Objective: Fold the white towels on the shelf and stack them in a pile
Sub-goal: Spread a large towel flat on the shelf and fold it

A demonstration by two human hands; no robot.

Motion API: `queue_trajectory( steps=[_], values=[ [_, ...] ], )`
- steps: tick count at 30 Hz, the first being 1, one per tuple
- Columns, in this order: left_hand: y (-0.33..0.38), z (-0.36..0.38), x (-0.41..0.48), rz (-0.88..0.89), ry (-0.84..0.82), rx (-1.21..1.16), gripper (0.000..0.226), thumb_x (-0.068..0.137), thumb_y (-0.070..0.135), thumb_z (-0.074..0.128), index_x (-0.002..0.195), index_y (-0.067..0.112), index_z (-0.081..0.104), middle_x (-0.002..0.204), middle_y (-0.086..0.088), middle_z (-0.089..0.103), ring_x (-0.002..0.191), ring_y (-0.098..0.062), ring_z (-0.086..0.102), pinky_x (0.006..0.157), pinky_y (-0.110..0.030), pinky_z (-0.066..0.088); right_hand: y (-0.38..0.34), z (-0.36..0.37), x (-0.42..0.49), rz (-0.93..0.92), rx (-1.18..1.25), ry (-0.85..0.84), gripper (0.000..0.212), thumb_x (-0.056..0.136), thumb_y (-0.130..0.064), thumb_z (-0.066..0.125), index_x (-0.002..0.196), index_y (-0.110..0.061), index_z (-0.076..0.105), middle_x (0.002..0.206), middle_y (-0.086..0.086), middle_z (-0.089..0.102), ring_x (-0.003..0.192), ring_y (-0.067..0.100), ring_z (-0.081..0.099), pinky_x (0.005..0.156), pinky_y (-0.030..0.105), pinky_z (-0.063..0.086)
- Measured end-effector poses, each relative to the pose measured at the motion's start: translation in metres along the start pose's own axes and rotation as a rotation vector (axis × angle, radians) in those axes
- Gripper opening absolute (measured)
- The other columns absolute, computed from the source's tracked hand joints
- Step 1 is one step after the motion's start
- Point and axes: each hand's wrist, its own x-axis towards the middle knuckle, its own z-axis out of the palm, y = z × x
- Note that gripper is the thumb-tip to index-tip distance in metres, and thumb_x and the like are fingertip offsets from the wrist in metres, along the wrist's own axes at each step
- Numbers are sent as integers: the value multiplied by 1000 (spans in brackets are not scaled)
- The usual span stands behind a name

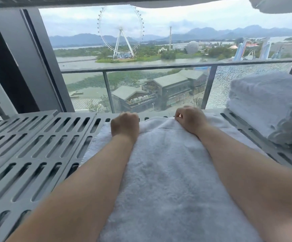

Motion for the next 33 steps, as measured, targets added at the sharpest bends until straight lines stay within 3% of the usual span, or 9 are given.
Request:
queue_trajectory(
  steps=[4,9,11,13,15,19,24,29,33],
  values=[
    [0,1,3,15,-45,25,14,95,8,57,94,14,69,74,0,49,62,-22,49,52,-30,38,16,-4,-3,53,86,-91,16,91,-37,63,99,-25,67,100,0,66,99,22,59,90,37,47],
    [20,-20,19,13,-113,93,22,91,-1,53,106,7,67,97,-10,63,86,-28,61,61,-36,43,44,-22,-18,132,146,-119,24,87,-33,67,108,-23,67,99,-3,66,102,21,61,91,35,48],
    [52,-32,23,59,-46,-17,19,96,6,51,107,11,67,98,-9,65,81,-26,57,61,-35,45,48,-19,-23,132,164,-102,23,89,-30,64,109,-20,70,108,3,67,108,23,58,97,36,46],
    [92,-39,23,150,-61,-180,23,100,14,47,112,17,66,105,-6,66,86,-25,59,69,-37,51,50,-20,-23,130,190,-102,25,93,-20,54,112,-19,70,117,6,65,115,24,55,101,36,43],
    [125,-37,26,192,-165,-224,30,100,17,44,123,20,62,121,-6,64,106,-27,62,83,-41,53,55,-28,-21,157,191,-141,35,92,-11,45,118,-21,67,123,5,65,117,25,55,103,37,42],
    [158,-20,31,180,-306,-278,34,102,23,45,134,20,55,136,-8,57,124,-30,54,98,-41,45,80,-47,-17,180,-32,-263,31,90,-19,51,117,-29,63,127,0,62,122,24,52,105,40,40],
    [165,0,22,113,-311,-436,30,101,25,39,121,14,58,131,-11,59,118,-32,56,99,-44,46,92,-56,-9,189,-107,-240,17,90,-27,55,97,-26,70,114,0,66,115,26,56,101,41,43],
    [161,-5,24,25,-300,-565,24,102,26,46,113,14,63,121,-9,64,111,-30,58,95,-41,47,87,-66,14,78,-76,-83,14,95,-29,53,99,-26,66,109,2,68,106,27,59,97,41,43],
    [160,-9,22,-27,-281,-627,9,99,20,49,104,17,56,107,-9,67,99,-30,60,88,-44,50,89,-47,22,96,6,-157,10,94,-33,56,96,-29,65,112,2,65,107,26,57,93,39,47]
  ],
)
